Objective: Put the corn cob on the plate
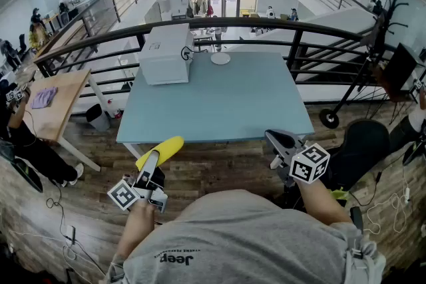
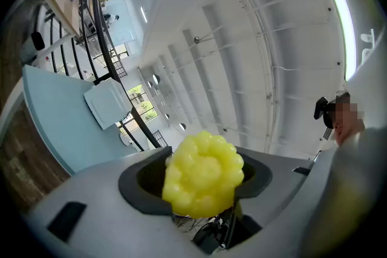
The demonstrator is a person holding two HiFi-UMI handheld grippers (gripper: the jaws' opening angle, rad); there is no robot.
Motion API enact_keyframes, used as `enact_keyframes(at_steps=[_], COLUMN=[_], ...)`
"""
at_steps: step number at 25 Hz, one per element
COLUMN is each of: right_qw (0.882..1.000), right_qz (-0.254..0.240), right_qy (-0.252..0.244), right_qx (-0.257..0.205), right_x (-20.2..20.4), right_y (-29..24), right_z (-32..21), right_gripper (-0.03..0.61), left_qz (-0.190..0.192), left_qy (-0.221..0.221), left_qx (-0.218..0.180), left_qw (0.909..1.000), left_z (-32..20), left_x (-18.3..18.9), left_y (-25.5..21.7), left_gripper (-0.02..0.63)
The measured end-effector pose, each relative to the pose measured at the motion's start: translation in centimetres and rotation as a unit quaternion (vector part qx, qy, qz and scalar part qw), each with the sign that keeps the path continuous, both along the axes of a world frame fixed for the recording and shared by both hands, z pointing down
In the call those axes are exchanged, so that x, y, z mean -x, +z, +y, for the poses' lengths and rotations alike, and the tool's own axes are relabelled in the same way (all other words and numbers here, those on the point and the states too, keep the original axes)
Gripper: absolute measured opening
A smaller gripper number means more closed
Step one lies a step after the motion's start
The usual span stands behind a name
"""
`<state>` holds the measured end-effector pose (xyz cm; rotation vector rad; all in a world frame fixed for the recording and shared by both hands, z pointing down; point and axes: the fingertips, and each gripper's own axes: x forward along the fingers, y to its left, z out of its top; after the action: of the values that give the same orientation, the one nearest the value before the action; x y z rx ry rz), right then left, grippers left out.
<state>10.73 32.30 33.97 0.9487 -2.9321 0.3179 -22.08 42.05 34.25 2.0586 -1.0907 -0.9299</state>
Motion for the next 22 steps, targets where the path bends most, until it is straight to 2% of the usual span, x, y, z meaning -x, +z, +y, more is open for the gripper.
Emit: enact_keyframes(at_steps=[15,22], right_qw=[1.0,1.0], right_qz=[0.009,0.007], right_qy=[0.001,-0.013], right_qx=[0.001,-0.005], right_x=[-4.4,-6.9], right_y=[-0.3,0.0], right_z=[0.1,0.5], right_gripper=[0.015,0.017], left_qz=[-0.012,-0.02], left_qy=[-0.007,-0.014], left_qx=[-0.018,-0.008], left_qw=[0.9997,0.9997], left_z=[1.2,1.5], left_x=[-5.1,-8.3], left_y=[-1.3,-0.6], left_gripper=[0.255,0.255])
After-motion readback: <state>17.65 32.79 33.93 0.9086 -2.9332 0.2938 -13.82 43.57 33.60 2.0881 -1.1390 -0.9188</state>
